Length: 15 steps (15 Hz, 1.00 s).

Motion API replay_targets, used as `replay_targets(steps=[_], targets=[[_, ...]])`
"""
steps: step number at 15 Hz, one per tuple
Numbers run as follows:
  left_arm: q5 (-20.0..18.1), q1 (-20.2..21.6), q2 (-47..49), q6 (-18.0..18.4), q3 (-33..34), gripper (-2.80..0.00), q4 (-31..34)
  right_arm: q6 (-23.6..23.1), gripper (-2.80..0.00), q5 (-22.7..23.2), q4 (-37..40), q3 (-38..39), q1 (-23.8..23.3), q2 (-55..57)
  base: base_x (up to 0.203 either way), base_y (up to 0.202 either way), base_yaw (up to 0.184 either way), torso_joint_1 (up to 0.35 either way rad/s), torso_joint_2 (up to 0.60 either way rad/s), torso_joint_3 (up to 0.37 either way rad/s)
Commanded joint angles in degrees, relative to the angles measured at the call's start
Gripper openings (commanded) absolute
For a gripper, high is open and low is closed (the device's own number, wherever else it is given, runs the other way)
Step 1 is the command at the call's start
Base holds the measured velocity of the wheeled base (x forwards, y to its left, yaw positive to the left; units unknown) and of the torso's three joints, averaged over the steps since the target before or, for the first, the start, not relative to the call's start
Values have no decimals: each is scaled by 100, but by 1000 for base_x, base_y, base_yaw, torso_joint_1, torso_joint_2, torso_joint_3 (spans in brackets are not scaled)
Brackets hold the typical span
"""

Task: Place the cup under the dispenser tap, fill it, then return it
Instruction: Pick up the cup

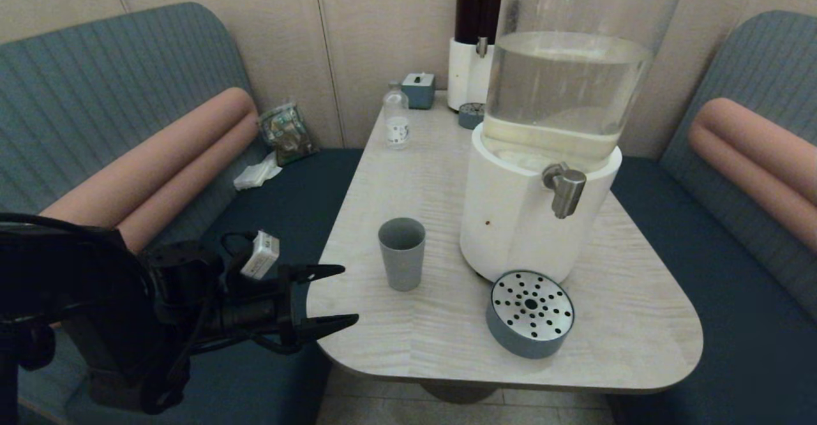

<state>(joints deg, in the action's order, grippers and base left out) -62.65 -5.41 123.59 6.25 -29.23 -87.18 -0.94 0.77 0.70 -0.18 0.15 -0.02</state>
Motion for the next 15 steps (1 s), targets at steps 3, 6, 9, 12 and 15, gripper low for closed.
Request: replay_targets(steps=[3,6,9,12,15], targets=[[254,-454,204,-100,-380,0,-49,-3,-280,2,1,1,3,2,0,0,0,0,0,0],[667,-693,609,-177,-956,0,-49,-3,-280,2,1,1,3,3,0,0,0,0,0,0],[1338,-885,989,-189,-1494,0,-49,-3,-280,2,1,1,3,2,0,0,0,0,0,0],[1569,-927,1179,-247,-1826,0,-49,-3,-280,2,1,1,3,2,0,0,0,0,0,0],[1572,-998,1337,-277,-2043,0,-49,-3,-280,2,1,1,3,2,0,0,0,0,0,0]])
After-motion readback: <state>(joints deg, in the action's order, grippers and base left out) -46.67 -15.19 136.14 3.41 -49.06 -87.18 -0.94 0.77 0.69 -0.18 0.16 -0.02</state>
